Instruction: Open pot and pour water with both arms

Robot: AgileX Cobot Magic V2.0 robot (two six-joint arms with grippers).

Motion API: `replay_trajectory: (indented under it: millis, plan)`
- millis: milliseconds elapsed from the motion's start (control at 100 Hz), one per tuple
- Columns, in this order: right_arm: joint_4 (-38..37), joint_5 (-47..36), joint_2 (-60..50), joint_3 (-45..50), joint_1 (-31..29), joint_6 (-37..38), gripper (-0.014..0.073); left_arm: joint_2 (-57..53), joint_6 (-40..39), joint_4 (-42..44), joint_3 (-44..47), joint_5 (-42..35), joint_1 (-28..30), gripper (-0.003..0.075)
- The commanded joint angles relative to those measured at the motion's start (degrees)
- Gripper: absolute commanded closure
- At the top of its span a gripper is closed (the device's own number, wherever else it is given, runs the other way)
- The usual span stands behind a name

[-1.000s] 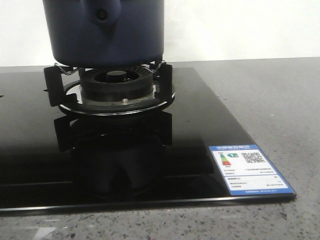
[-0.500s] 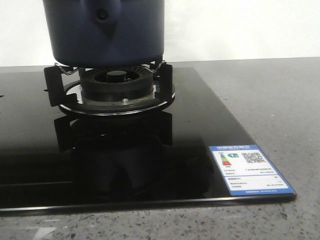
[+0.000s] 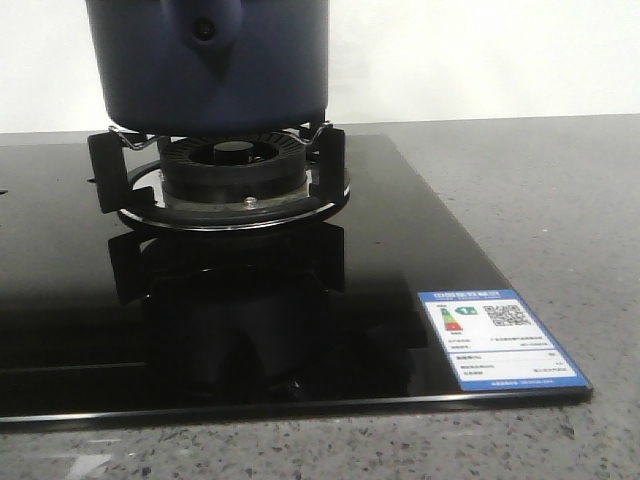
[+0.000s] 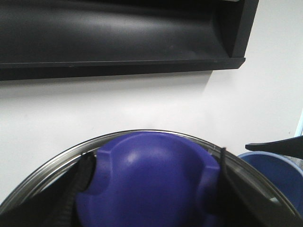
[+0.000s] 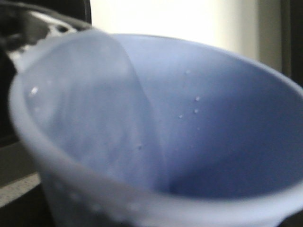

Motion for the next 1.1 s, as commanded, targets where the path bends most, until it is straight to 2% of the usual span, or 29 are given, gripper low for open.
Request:
replay_trajectory:
  millis: [0, 270, 940, 1090]
  plan:
    - [-4.4, -3.4, -2.5, -2.5, 0.1, -0.2, 0.0265, -1.4, -0.4, -0.3, -2.0, -4.7, 0.2, 0.0363]
    - [-11.3, -3.5, -2.5, -2.5, 0.1, -0.2, 0.0265, -1.4, -0.4, -0.3, -2.0, -4.7, 0.2, 0.0363]
    - [-21.8, -3.3, -0.6, -2.5, 0.1, -0.2, 0.0265, -1.4, -0.4, -0.3, -2.0, -4.2, 0.2, 0.0363]
    - [-28.5, -3.3, -0.6, -2.5, 0.1, -0.2, 0.0265, -1.4, -0.4, -0.3, -2.0, -4.2, 0.2, 0.0363]
